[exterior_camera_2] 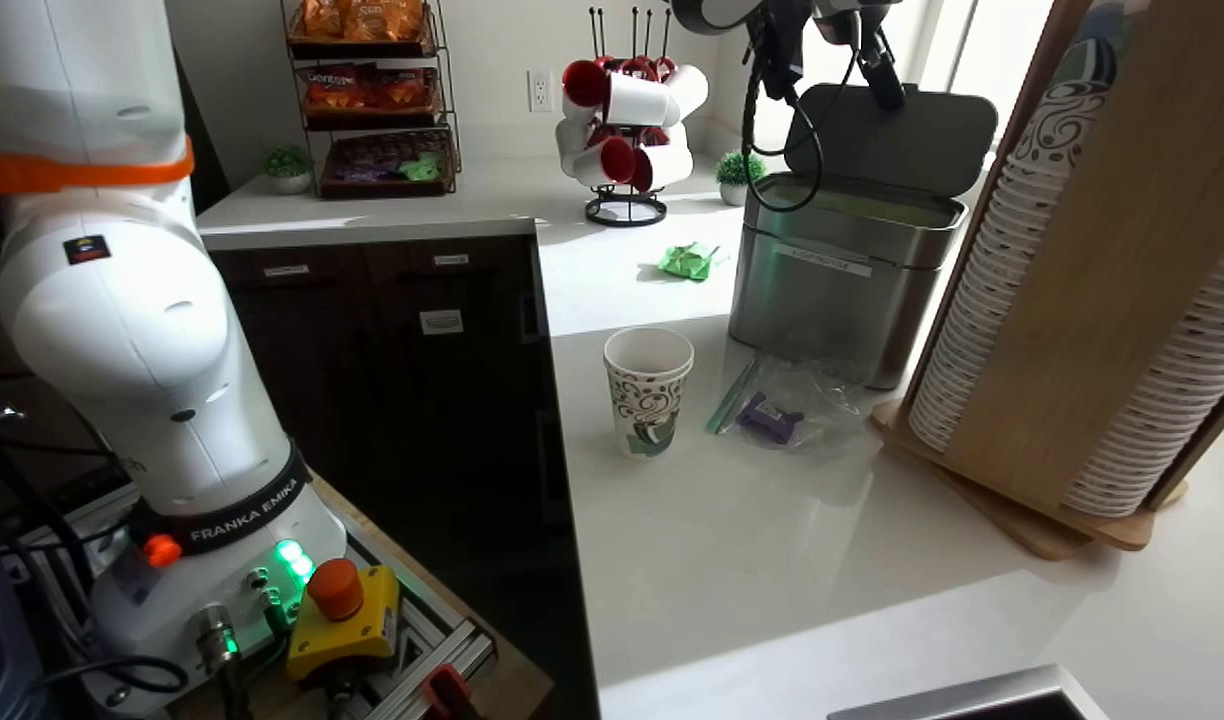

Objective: Open the silver bin then pour the packet out of the stacked coffee cups.

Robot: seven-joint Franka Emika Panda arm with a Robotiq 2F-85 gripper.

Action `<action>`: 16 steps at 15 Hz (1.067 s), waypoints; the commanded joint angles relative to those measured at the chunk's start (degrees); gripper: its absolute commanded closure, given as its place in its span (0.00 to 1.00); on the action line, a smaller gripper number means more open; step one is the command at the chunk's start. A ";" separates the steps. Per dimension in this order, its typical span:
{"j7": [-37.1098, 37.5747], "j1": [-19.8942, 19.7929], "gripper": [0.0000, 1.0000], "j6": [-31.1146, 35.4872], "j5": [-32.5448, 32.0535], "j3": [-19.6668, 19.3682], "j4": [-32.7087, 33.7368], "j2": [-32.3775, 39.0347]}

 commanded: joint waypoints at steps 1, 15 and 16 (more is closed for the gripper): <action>2.43 0.70 0.00 0.80 -1.96 -0.68 2.07 1.91; 13.14 0.33 0.00 -6.88 -15.24 -3.59 -5.33 -7.98; 13.68 0.15 0.00 -8.89 -16.51 -3.79 -5.85 -9.05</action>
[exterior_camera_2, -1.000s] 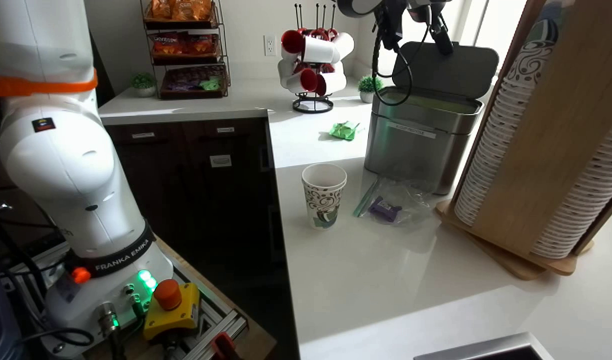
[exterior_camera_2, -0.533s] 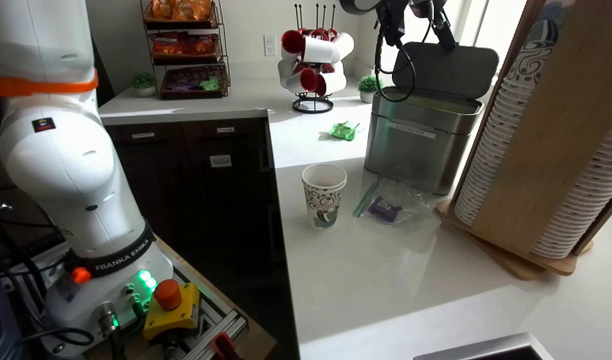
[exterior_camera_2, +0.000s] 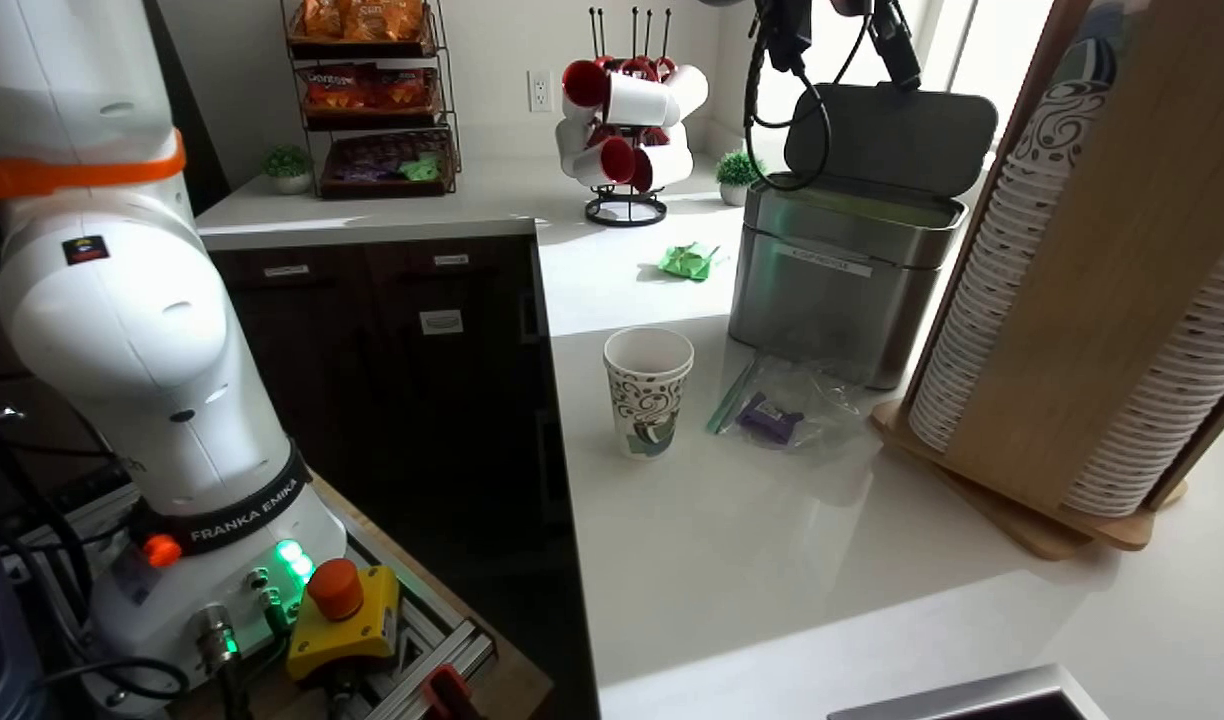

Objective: Open the silver bin then pour the packet out of the stacked coffee cups.

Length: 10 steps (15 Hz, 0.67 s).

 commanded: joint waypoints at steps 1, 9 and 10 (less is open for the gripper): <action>3.43 0.35 0.00 -7.71 -5.62 -1.41 -5.04 -6.57; -0.18 -2.91 0.00 -28.21 -15.44 -0.68 -8.65 -14.25; -1.34 -3.13 0.00 -30.17 -16.53 -0.73 -9.30 -14.84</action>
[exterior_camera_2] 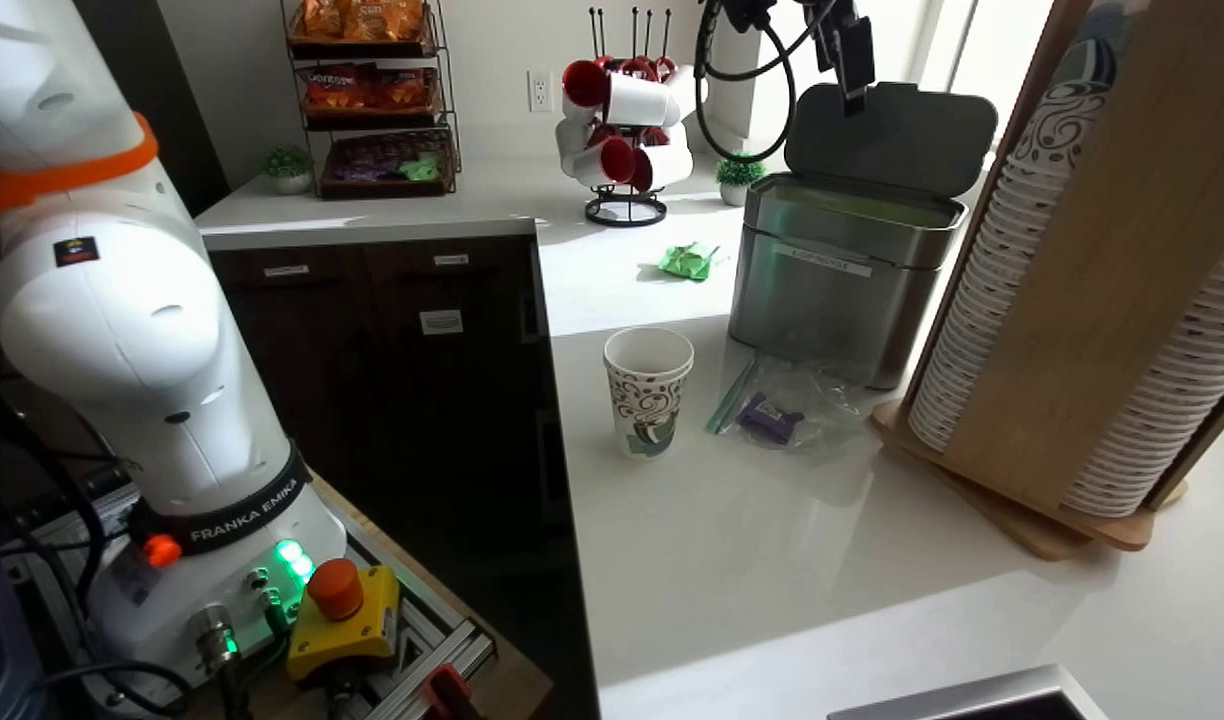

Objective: Open the silver bin then pour the packet out of the stacked coffee cups.

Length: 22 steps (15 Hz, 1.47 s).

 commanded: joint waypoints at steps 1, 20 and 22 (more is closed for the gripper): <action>-3.74 -1.04 0.00 -6.05 -5.29 0.18 -4.93 -4.36; -28.05 -0.63 0.00 -21.48 -13.20 -0.46 -17.05 -9.08; -27.66 -0.37 0.00 -22.34 -13.83 0.09 -18.33 -9.06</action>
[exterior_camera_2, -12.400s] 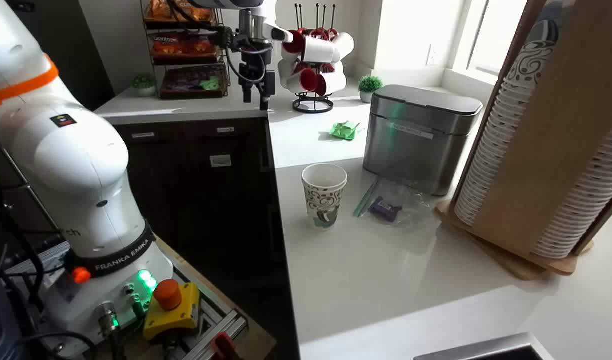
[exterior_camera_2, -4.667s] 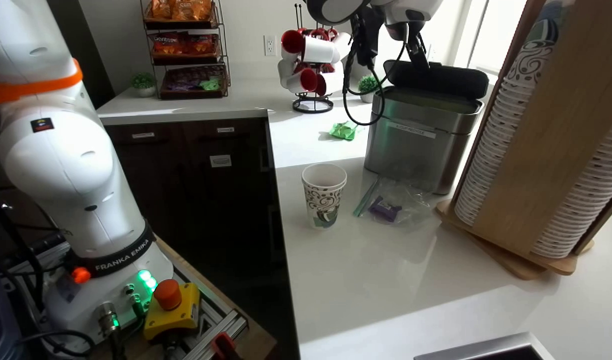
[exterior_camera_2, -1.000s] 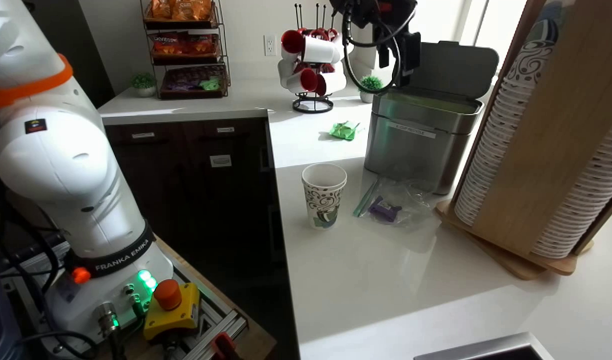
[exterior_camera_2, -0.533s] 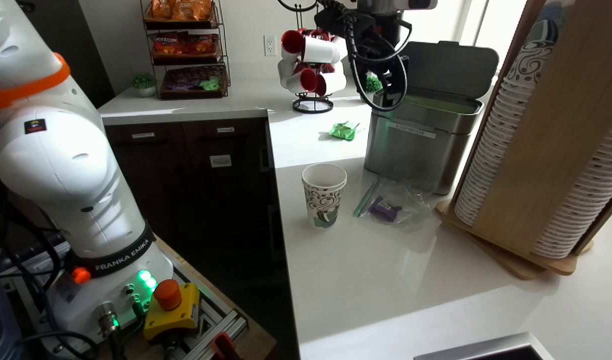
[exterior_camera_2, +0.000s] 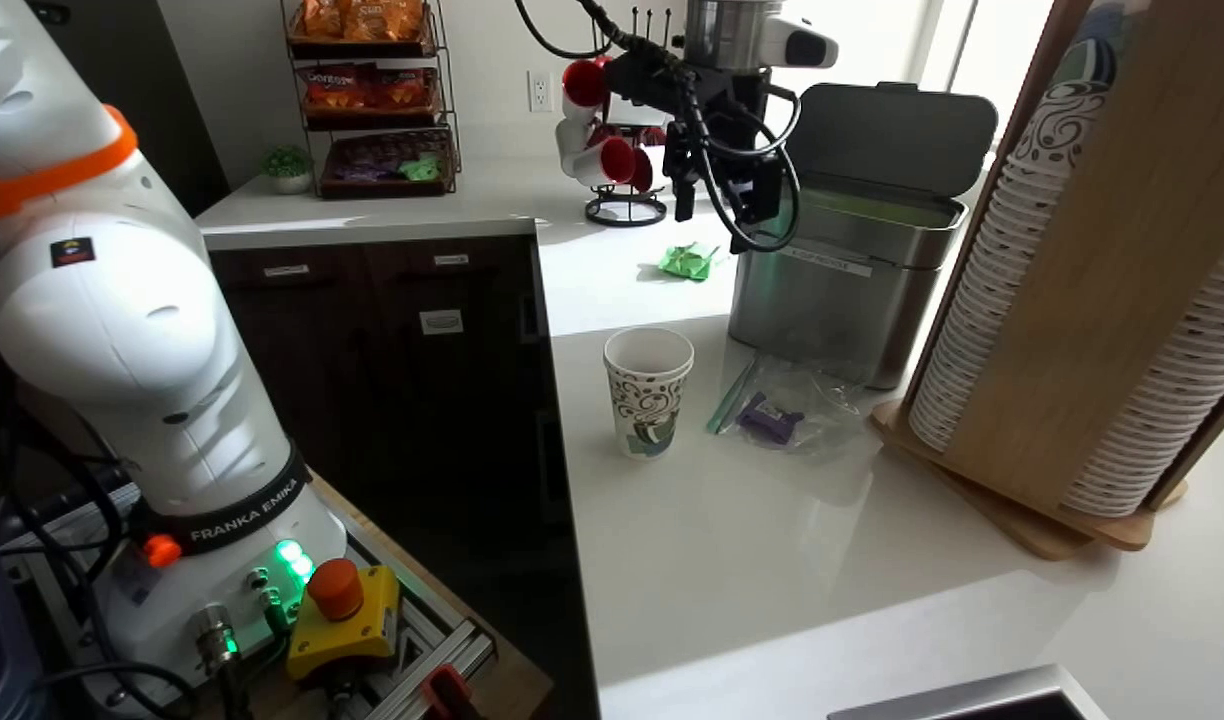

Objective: Open the silver bin then pour the packet out of the stacked coffee cups.

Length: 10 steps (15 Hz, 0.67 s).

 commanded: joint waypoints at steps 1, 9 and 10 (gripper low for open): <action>0.12 0.51 0.00 -2.81 -2.23 0.84 -3.42 -2.08; 5.63 -0.17 0.00 -8.03 -4.76 1.82 -7.72 -4.42; 5.50 -0.43 0.00 -8.21 -5.55 1.64 -8.34 -4.79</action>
